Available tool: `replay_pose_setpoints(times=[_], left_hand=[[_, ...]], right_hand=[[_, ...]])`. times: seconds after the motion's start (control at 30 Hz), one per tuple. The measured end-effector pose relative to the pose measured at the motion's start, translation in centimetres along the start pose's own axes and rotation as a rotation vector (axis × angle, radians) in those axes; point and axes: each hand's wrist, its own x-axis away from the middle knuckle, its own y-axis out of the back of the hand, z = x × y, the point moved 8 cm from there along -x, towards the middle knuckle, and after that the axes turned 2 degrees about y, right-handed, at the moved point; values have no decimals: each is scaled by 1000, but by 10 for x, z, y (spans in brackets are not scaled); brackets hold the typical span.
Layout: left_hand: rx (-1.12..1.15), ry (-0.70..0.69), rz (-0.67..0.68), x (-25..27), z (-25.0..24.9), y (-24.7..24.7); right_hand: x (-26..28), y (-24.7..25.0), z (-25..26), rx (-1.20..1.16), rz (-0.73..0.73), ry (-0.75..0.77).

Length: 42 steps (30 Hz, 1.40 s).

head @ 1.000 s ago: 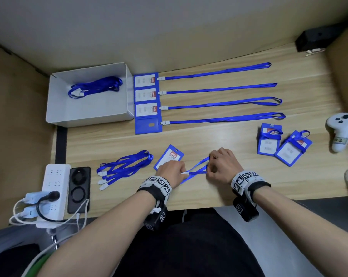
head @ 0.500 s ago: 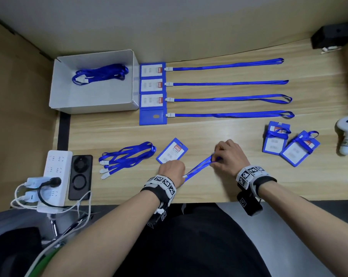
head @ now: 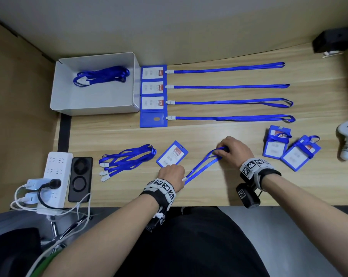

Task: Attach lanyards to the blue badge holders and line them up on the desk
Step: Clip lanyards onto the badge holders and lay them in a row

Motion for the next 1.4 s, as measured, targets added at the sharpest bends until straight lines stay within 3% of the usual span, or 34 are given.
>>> replay_pose_setpoints(times=[0.17, 0.43, 0.57, 0.73, 0.87, 1.13, 1.4], left_hand=[[34, 22, 41, 2, 0, 4], [293, -53, -54, -7, -10, 38], [184, -58, -100, -12, -31, 25], [93, -78, -235, -10, -40, 14], [39, -123, -272, -8, -36, 12], [75, -179, -184, -9, -23, 28], [189, -73, -240, 2, 56, 68]], right_hand=[[-4, 8, 25, -305, 25, -6], [-3, 35, 83, -273, 128, 159], [1, 35, 65, -216, 53, 73], [22, 30, 5, -289, -123, -202], [40, 12, -40, -315, -143, -363], [33, 7, -40, -248, -105, -349], [2, 0, 16, -372, -35, -308]])
